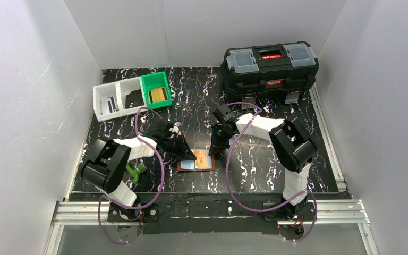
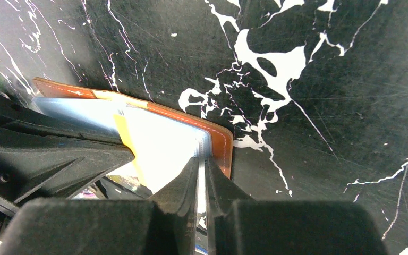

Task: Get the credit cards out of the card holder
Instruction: Remove the credit card from the card holder.

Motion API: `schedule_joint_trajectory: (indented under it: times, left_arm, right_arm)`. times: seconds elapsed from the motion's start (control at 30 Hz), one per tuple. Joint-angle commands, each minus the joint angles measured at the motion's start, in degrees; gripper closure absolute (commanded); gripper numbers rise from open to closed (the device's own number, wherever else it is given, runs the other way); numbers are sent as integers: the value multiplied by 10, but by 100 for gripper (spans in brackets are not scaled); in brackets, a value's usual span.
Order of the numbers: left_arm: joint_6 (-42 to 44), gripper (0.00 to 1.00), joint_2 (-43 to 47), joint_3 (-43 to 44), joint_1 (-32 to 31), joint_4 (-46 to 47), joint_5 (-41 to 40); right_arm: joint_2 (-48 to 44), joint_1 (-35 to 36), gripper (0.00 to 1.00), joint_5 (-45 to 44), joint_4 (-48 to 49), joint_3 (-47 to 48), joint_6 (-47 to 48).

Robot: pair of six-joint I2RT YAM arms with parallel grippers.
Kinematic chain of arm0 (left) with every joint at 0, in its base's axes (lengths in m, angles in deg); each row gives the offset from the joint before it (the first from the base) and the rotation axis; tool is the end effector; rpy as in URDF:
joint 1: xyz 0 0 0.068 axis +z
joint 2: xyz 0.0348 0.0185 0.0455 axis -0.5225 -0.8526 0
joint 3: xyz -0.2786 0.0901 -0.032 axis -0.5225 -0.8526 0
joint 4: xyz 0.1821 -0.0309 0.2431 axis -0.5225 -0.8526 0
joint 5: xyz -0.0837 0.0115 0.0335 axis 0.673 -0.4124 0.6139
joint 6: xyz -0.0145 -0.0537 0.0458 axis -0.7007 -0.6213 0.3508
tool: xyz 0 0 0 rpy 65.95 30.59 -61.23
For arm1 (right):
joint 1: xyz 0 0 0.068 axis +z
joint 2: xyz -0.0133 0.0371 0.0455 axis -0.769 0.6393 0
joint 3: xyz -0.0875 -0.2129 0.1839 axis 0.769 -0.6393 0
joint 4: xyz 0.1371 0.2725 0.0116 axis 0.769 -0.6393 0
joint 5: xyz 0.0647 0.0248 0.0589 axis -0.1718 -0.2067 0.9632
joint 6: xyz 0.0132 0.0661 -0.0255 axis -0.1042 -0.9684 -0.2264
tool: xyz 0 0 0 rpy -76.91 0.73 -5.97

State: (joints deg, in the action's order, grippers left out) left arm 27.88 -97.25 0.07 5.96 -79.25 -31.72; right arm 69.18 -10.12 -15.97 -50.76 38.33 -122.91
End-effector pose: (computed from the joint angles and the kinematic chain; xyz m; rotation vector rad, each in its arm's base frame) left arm 0.2810 -0.1690 0.1061 -0.1865 2.6279 -1.1864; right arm 0.3164 0.2891 0.1219 -0.0380 2.9282 0.7315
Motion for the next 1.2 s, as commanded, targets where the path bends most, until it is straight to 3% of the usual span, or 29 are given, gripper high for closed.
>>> schedule_joint_trajectory:
  times: [0.0,0.67,1.17]
  left_arm:
    - [21,100,27,-9,9,-45,-21]
    - [49,100,78,12,22,-149,-69]
    - [54,100,101,12,25,-165,-68]
  right_arm:
    - [32,2,87,-60,-30,-23,16]
    - [30,2,87,-59,-27,-24,16]
    - [13,2,86,-73,-44,4,27]
